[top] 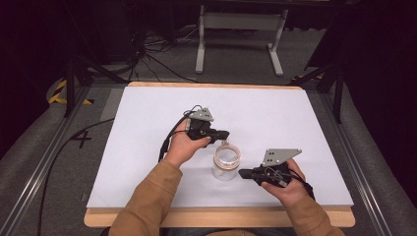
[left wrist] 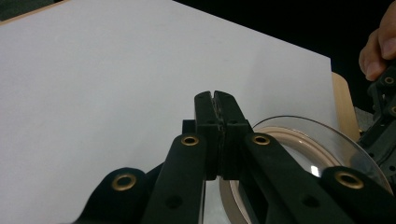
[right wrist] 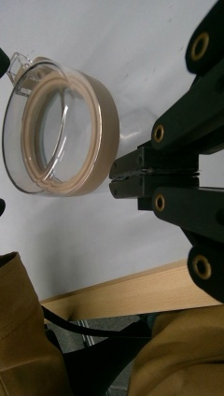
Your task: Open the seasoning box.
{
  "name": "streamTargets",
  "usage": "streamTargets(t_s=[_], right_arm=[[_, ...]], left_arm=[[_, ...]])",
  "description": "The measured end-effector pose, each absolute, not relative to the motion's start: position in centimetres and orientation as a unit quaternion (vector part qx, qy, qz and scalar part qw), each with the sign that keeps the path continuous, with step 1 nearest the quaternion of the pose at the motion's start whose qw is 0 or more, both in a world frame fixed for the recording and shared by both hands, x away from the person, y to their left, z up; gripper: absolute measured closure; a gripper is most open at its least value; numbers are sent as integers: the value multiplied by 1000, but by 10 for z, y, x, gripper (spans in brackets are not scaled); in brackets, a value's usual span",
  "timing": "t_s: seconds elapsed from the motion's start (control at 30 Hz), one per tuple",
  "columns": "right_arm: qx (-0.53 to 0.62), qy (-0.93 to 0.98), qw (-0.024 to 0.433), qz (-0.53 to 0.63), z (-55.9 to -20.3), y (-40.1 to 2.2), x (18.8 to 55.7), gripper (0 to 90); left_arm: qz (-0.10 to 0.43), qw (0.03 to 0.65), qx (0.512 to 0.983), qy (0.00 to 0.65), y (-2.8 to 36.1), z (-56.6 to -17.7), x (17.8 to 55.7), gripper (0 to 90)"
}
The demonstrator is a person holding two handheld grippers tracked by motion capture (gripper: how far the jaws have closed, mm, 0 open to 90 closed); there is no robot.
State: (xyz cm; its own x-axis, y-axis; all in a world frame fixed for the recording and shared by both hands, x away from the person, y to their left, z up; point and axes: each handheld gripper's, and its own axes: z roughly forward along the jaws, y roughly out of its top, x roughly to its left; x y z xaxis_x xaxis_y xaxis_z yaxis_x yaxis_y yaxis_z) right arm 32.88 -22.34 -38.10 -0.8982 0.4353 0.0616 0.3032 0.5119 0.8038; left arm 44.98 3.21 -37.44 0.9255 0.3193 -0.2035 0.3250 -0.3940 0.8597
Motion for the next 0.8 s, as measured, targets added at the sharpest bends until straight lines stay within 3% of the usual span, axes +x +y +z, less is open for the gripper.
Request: streamTargets(t_s=[0.8], right_arm=[[229,851,82,465,-380,-219,331,900]], left_arm=[[-14,516,831,205,31,-377,452,898]])
